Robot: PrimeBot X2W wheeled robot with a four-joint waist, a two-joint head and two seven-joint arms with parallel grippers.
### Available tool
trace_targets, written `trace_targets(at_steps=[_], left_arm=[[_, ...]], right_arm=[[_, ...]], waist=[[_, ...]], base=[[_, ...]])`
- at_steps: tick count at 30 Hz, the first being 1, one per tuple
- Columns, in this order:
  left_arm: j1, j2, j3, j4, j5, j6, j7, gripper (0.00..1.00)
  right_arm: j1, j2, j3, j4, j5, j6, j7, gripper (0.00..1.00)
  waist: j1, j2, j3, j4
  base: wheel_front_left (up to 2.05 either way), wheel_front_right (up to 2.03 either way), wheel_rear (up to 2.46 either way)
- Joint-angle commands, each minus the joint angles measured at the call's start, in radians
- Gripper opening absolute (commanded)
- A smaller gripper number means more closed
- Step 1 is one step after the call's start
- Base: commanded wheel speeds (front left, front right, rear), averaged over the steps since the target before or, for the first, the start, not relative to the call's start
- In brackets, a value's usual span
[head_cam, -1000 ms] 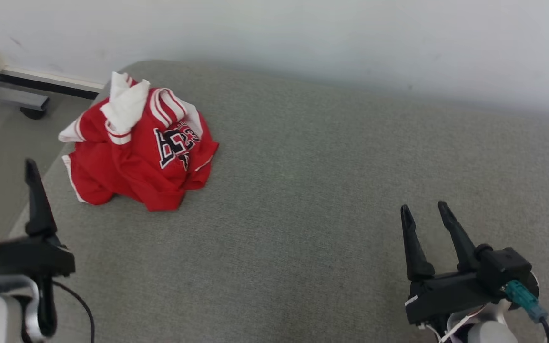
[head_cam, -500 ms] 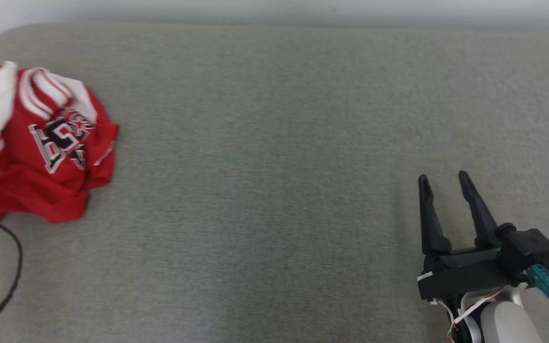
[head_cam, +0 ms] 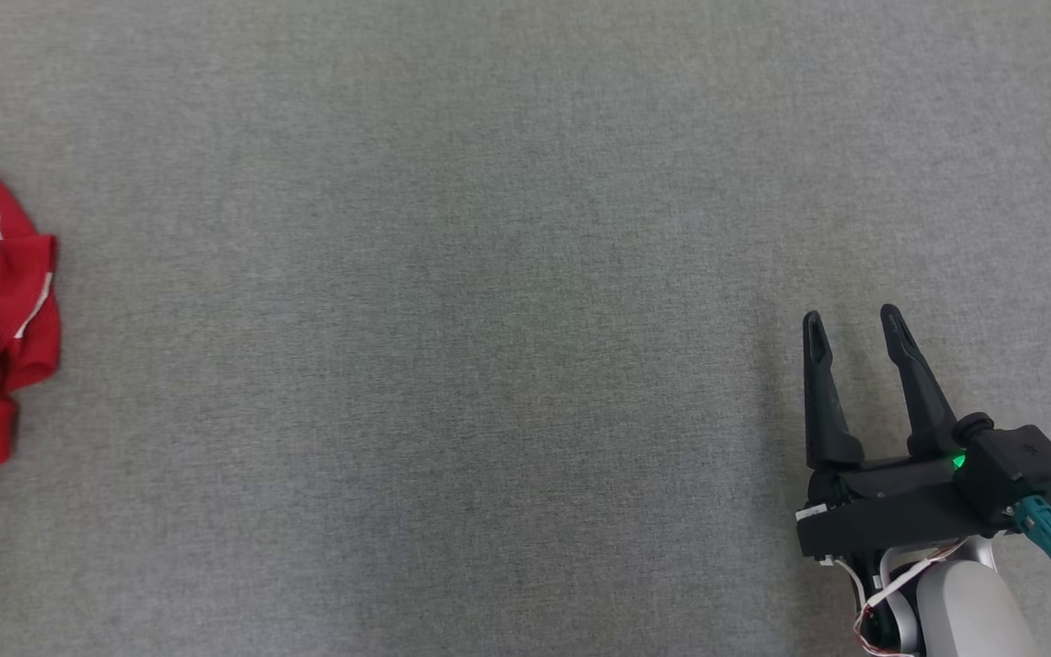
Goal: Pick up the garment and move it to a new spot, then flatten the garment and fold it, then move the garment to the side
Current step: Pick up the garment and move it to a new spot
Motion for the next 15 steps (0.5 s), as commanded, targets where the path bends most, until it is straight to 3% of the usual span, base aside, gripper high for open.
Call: trace_targets(at_steps=[1, 5, 6, 7, 15], left_arm=[[-0.016, 0.003, -0.001, 0.029, -0.010, 0.000, 0.030, 1.00], [-0.039, -0.006, -0.017, 0.096, -0.012, -0.003, 0.072, 1.00], [-0.043, -0.007, -0.020, 0.104, -0.010, 0.002, 0.072, 0.89], [-0.047, -0.008, -0.024, 0.108, -0.007, 0.002, 0.064, 0.00], [-0.094, -0.002, -0.026, 0.083, 0.006, 0.013, -0.102, 0.00]], right_arm=[[-0.004, 0.006, 0.001, 0.002, 0.006, 0.003, -0.007, 1.00], [-0.008, 0.007, 0.003, 0.003, -0.002, 0.003, -0.004, 1.00], [-0.009, 0.007, 0.003, 0.004, -0.002, 0.003, -0.003, 1.00], [-0.010, 0.007, 0.003, 0.004, -0.003, 0.003, -0.002, 1.00], [0.003, 0.008, 0.000, 0.014, -0.002, 0.003, -0.004, 1.00]], waist=[[-0.0002, -0.0002, 0.018, -0.018], [-0.0002, -0.0002, 0.017, -0.018], [-0.0002, -0.0002, 0.014, -0.018], [-0.0002, -0.0002, 0.012, -0.017], [-0.0002, -0.0002, -0.038, -0.002]], base=[[0.00, 0.00, 0.00], [0.00, 0.00, 0.00], [0.00, 0.00, 0.00], [0.00, 0.00, 0.00], [0.00, 0.00, 0.00]])
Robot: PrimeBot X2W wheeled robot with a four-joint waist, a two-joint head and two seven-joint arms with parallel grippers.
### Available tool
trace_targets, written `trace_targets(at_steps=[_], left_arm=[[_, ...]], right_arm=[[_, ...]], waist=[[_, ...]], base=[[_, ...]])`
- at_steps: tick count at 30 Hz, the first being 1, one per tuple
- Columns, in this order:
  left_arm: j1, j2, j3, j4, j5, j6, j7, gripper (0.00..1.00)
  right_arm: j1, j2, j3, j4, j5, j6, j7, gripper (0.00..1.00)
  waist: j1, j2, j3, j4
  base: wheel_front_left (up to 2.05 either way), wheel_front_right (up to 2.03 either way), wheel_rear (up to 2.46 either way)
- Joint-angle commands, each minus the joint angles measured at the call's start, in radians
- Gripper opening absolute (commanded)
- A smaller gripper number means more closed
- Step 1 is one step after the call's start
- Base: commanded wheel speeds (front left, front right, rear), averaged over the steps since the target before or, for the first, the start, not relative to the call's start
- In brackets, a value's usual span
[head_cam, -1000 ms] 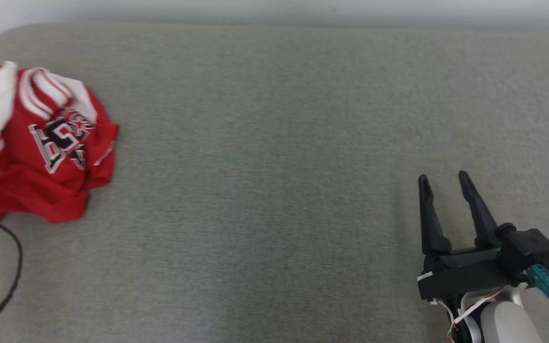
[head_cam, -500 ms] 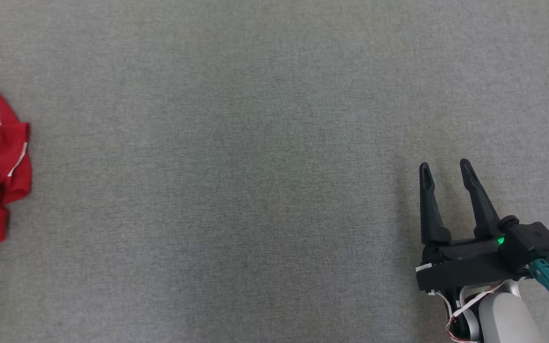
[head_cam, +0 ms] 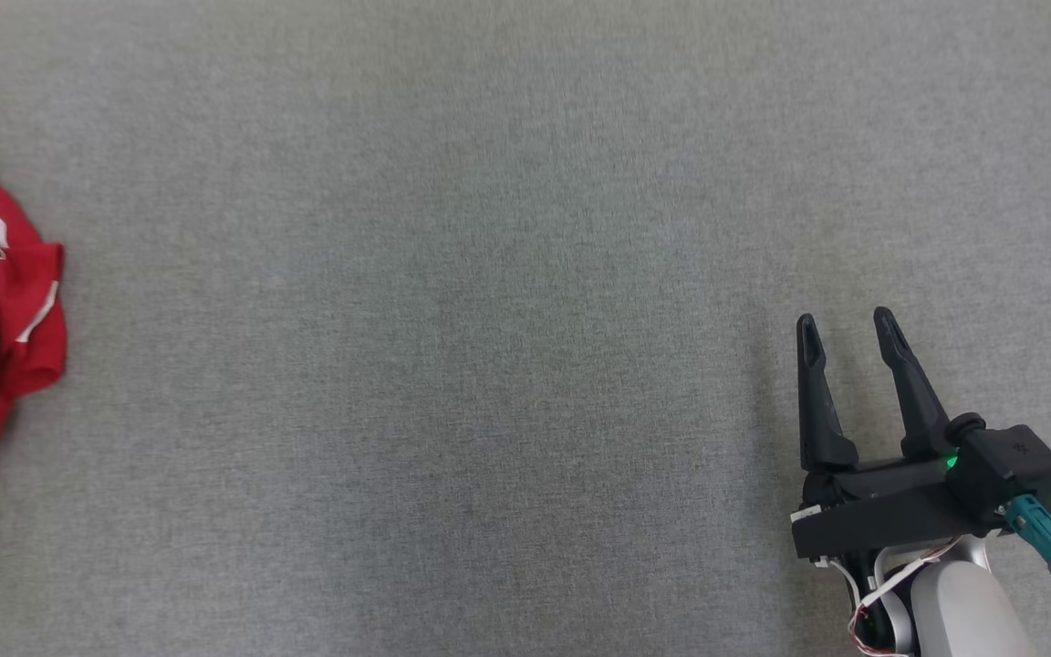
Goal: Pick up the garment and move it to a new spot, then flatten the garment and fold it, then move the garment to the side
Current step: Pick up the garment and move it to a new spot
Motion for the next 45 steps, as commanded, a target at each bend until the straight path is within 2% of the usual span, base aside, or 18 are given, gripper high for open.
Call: trace_targets(at_steps=[1, 8, 13, 23, 27, 32, 37, 45], left_arm=[[-0.017, 0.004, -0.005, -0.014, 0.013, -0.003, -0.034, 0.00], [-0.071, 0.020, -0.034, -0.092, 0.039, -0.025, -0.170, 0.00], [-0.133, 0.029, -0.076, -0.209, 0.063, -0.047, -0.194, 0.00], [-0.182, -0.041, -0.179, -0.600, 0.090, -0.040, -0.069, 0.00], [-0.180, -0.091, -0.218, -0.737, 0.069, -0.033, -0.007, 0.00], [-0.146, -0.181, -0.293, -0.858, 0.056, -0.014, 0.046, 0.00], [-0.106, -0.262, -0.373, -0.877, 0.039, -0.018, 0.068, 0.00], [0.068, -0.317, -0.456, -0.735, 0.006, -0.031, 0.026, 0.00]], right_arm=[[0.009, 0.004, 0.000, 0.004, 0.004, 0.003, -0.006, 1.00], [0.026, 0.006, 0.007, 0.029, 0.015, 0.003, -0.016, 1.00], [0.036, 0.008, 0.017, 0.057, 0.028, 0.003, -0.032, 1.00], [0.043, 0.010, 0.044, 0.118, 0.082, 0.003, -0.066, 1.00], [0.046, 0.010, 0.056, 0.141, 0.102, 0.003, -0.077, 1.00], [0.046, 0.010, 0.063, 0.165, 0.127, 0.003, -0.087, 1.00], [0.037, 0.010, 0.071, 0.180, 0.146, 0.003, -0.092, 1.00], [0.026, 0.010, 0.081, 0.179, 0.157, 0.003, -0.094, 1.00]], waist=[[-0.0001, -0.0002, -0.027, 0.009], [-0.0001, -0.0002, -0.087, 0.015], [-0.0001, -0.0002, -0.136, -0.001], [-0.0001, -0.0002, -0.197, -0.105], [-0.0001, -0.0002, -0.210, -0.164], [-0.0001, -0.0002, -0.204, -0.227], [-0.0001, -0.0002, -0.186, -0.272], [-0.0001, -0.0002, -0.162, -0.323]], base=[[0.00, 0.00, 0.00], [0.00, 0.00, 0.00], [0.00, 0.00, 0.00], [0.00, 0.00, 0.00], [0.00, 0.00, 0.00], [0.00, 0.00, 0.00], [0.00, 0.00, 0.00], [0.00, 0.00, 0.00]])
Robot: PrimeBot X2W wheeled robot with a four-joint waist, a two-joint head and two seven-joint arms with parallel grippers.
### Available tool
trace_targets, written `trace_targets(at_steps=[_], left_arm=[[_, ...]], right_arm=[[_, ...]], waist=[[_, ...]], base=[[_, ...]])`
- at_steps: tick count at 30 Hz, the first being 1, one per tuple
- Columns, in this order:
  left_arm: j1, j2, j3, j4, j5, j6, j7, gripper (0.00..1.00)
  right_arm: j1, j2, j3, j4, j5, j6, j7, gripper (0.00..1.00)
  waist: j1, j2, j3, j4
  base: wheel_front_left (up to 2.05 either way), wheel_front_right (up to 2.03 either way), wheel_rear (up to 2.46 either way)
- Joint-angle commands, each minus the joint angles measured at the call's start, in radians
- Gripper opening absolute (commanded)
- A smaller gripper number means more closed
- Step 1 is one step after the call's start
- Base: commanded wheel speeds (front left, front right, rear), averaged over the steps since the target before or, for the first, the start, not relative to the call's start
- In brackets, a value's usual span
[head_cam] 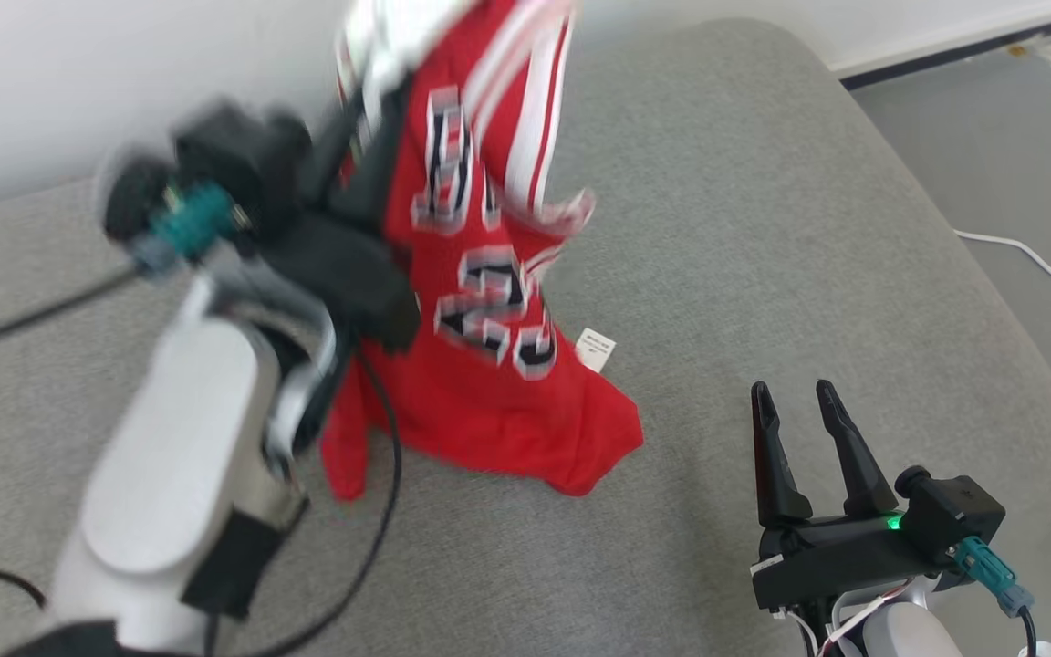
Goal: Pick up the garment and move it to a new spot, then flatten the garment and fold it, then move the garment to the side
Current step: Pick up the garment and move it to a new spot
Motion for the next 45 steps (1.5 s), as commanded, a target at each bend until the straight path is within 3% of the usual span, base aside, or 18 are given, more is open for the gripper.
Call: trace_targets(at_steps=[1, 10, 11, 12, 23, 35, 45], left_arm=[[0.062, -0.004, -0.009, 0.046, -0.011, -0.001, -0.013, 0.00], [0.208, -0.012, -0.041, 0.297, -0.043, -0.017, -0.087, 0.00], [0.213, -0.021, -0.042, 0.316, -0.054, -0.023, -0.098, 0.39], [0.208, -0.024, -0.040, 0.328, -0.060, -0.026, -0.118, 1.00], [0.181, 0.002, -0.017, 0.292, -0.046, -0.002, -0.245, 1.00], [0.414, 0.155, 0.084, 0.006, -0.039, 0.112, -0.287, 1.00], [0.621, 0.189, 0.144, -0.127, -0.056, 0.190, -0.308, 1.00]], right_arm=[[0.001, 0.003, 0.003, -0.001, 0.005, 0.003, -0.005, 1.00], [-0.006, 0.003, 0.005, -0.003, -0.004, 0.003, -0.005, 1.00], [-0.007, 0.003, 0.005, -0.002, -0.007, 0.003, -0.005, 1.00], [-0.007, 0.003, 0.005, -0.003, -0.009, 0.003, -0.005, 1.00], [0.045, 0.003, -0.008, -0.005, -0.049, 0.003, -0.005, 1.00], [0.087, 0.003, -0.036, -0.035, -0.070, 0.003, 0.001, 1.00], [0.108, 0.003, -0.049, -0.047, -0.078, 0.003, 0.013, 1.00]], waist=[[0.0001, 0.0000, 0.019, -0.023], [0.0001, 0.0000, 0.032, -0.032], [0.0001, 0.0000, 0.029, -0.029], [0.0001, 0.0000, 0.023, -0.025], [0.0001, 0.0000, -0.089, 0.067], [0.0001, 0.0000, -0.139, 0.214], [0.0001, 0.0000, -0.157, 0.262]], base=[[0.00, 0.00, 0.00], [0.00, 0.00, 0.00], [0.00, 0.00, 0.00], [0.00, 0.00, 0.00], [0.00, 0.00, 0.00], [0.00, 0.00, 0.00], [0.00, 0.00, 0.00]])
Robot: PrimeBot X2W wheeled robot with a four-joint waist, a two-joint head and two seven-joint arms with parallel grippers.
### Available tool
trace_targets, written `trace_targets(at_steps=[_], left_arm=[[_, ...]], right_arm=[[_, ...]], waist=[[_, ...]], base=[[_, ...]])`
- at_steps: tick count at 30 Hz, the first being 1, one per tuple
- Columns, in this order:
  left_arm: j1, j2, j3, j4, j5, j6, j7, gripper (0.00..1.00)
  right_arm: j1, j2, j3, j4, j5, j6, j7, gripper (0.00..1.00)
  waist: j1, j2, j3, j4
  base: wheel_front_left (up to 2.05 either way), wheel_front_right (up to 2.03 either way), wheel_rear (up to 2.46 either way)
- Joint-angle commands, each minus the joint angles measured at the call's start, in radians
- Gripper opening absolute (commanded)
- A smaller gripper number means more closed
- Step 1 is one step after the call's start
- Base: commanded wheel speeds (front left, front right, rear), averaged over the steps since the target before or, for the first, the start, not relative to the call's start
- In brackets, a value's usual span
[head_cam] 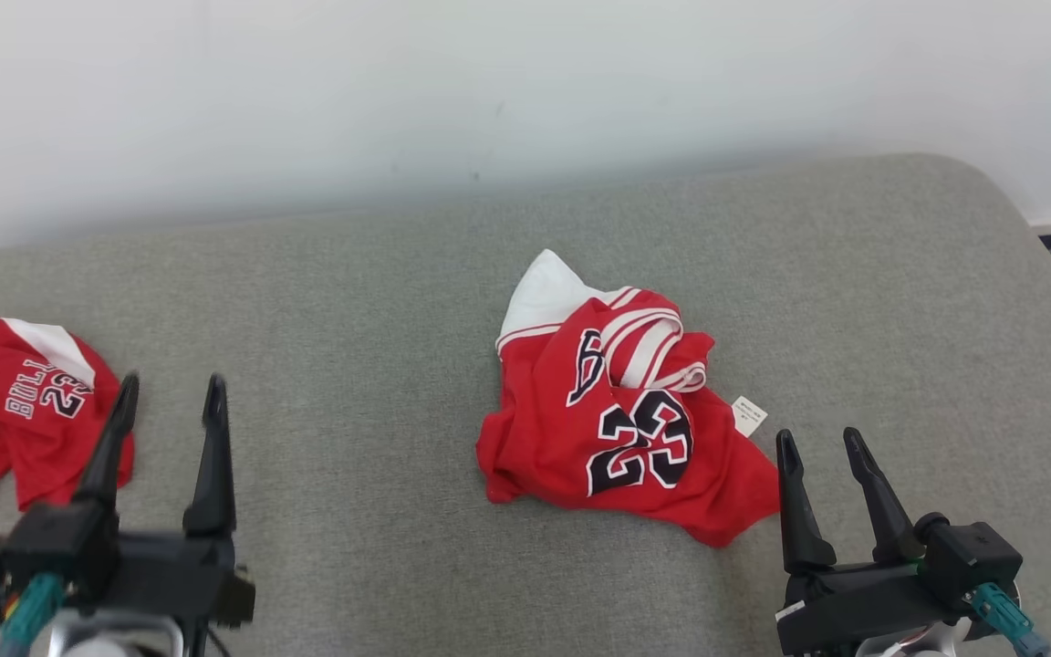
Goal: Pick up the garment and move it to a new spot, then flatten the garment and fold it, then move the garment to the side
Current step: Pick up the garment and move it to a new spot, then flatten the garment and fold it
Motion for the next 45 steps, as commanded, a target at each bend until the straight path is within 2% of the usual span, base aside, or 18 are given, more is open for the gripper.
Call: trace_targets(at_steps=[1, 6, 12, 20, 25, 45], left_arm=[[0.015, 0.004, 0.002, -0.004, -0.008, 0.006, -0.006, 1.00], [0.108, 0.009, 0.021, -0.016, 0.015, 0.051, -0.014, 1.00], [0.189, -0.029, 0.056, -0.045, 0.015, 0.101, -0.021, 1.00], [0.231, -0.064, 0.046, -0.036, 0.073, 0.102, -0.023, 1.00], [0.221, -0.056, 0.023, 0.010, 0.123, 0.111, -0.023, 1.00], [0.210, -0.052, 0.023, 0.017, 0.106, 0.102, -0.023, 1.00]], right_arm=[[0.010, 0.002, 0.000, -0.004, -0.009, 0.003, 0.000, 1.00], [0.019, 0.002, 0.000, -0.014, -0.012, 0.003, 0.011, 1.00], [0.025, 0.002, -0.009, -0.023, -0.019, 0.003, 0.023, 1.00], [0.029, 0.002, -0.007, -0.017, -0.021, 0.003, 0.030, 1.00], [0.030, 0.002, -0.007, -0.010, -0.024, 0.003, 0.032, 1.00], [0.036, 0.002, -0.013, -0.003, -0.030, 0.003, 0.044, 1.00]], waist=[[0.0001, 0.0001, -0.009, 0.009], [0.0001, 0.0001, -0.017, 0.012], [0.0001, 0.0001, -0.018, 0.017], [0.0001, 0.0001, -0.011, 0.029], [0.0001, 0.0001, -0.013, 0.033], [0.0001, 0.0001, -0.016, 0.039]], base=[[0.00, 0.00, 0.00], [0.00, 0.00, 0.00], [0.00, 0.00, 0.00], [0.00, 0.00, 0.00], [0.00, 0.00, 0.00], [0.00, 0.00, 0.00]])
